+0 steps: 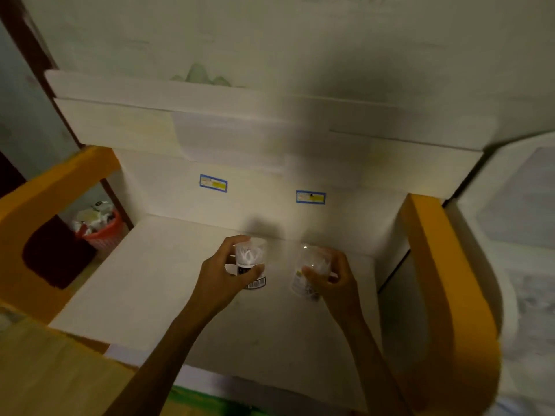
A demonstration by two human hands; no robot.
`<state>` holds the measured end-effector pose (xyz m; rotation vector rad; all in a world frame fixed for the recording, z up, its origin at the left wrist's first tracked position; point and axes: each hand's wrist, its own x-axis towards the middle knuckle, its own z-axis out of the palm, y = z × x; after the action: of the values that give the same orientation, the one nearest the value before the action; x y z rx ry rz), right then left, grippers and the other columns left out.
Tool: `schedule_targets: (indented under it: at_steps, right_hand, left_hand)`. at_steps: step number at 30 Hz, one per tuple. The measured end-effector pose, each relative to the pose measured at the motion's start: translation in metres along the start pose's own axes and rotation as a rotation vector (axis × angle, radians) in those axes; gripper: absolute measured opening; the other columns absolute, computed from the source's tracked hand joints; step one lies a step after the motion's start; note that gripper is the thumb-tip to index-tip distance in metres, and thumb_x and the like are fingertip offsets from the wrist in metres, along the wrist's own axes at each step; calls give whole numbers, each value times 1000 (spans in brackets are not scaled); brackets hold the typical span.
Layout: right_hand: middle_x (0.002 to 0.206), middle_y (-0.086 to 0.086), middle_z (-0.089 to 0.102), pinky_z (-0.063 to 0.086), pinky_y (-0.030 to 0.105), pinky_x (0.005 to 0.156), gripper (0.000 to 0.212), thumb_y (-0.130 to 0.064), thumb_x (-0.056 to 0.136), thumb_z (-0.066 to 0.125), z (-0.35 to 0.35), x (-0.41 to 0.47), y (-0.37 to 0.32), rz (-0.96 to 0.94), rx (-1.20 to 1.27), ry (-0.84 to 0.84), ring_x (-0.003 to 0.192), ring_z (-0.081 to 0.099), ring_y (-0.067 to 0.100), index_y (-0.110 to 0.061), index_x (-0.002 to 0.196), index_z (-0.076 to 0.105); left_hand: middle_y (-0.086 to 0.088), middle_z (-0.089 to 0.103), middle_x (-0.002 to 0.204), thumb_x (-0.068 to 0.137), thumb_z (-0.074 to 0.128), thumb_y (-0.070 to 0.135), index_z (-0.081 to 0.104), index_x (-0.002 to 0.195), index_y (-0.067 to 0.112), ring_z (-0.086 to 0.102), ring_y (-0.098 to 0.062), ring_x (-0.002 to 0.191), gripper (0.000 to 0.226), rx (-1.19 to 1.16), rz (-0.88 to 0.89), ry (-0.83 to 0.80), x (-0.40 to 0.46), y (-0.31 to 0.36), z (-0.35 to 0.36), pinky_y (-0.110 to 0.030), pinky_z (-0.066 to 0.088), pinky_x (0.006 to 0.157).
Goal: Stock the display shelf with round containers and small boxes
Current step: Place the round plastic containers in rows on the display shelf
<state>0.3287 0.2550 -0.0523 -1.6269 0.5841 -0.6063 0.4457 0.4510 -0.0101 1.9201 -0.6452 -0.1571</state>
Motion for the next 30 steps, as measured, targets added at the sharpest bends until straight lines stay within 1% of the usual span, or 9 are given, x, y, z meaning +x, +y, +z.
schedule_targets:
  at_steps: [4,7,13,17,20,23,25,27,30]
  right_hand:
    - [105,-10,63,57,23,64,48,-29,68,84,7,27,14,27,-122,79,91,63,10,-43,103,53]
    - [109,-11,61,59,31,68,64,-35,63,85,13,43,21,64,-172,97,95,62,11,-39,117,50]
    - [109,-13,59,56,21,69,68,-20,70,83,25,56,24,35,-271,71,95,61,3,-28,125,44]
    - [109,-15,57,51,13,76,71,-19,72,82,29,55,25,36,-348,72,103,58,9,-25,129,41]
    - [129,-15,49,50,18,91,84,-25,69,84,27,51,19,-19,-400,73,115,51,0,-29,139,36]
    - [129,-18,42,39,4,85,81,-26,71,82,26,40,6,-15,-446,155,113,43,-3,-31,137,35]
    - [130,-13,43,41,16,92,73,-28,74,80,24,30,5,-27,-474,233,116,45,6,-31,133,37]
    - [133,-9,44,45,35,99,71,-33,75,78,22,19,5,-32,-527,282,119,47,12,-25,134,39]
    - [135,-12,42,44,40,102,69,-32,79,74,17,3,6,-45,-579,300,122,45,10,-27,136,37]
  left_hand:
    - [5,59,116,75,77,28,48,126,25,56,-12,101,59,-13,-5,-106,40,-25,2,-11,49,72]
    - [5,58,115,74,78,27,48,126,26,55,-13,101,60,-11,9,-139,63,-43,1,-25,52,78]
    - [4,61,108,73,79,26,49,126,23,58,-10,99,61,-19,80,-202,87,-76,0,-11,52,68]
    - [2,61,107,72,80,26,47,123,25,60,-13,96,62,-11,118,-228,102,-89,4,-20,53,74]
    - [3,59,107,68,83,24,46,121,25,61,-15,92,65,15,140,-238,112,-95,10,-23,54,72]
    - [2,57,106,64,85,21,45,124,20,57,-13,89,73,49,135,-263,119,-98,16,-5,42,67]
    - [1,58,108,58,86,25,46,123,22,55,-12,92,76,49,122,-277,123,-101,18,-5,40,66]
    - [1,57,112,55,82,33,47,123,24,55,-14,98,77,72,137,-311,126,-107,19,-19,45,72]
    - [1,52,120,62,83,31,43,128,26,53,-17,105,78,188,177,-336,128,-114,20,-30,45,80]
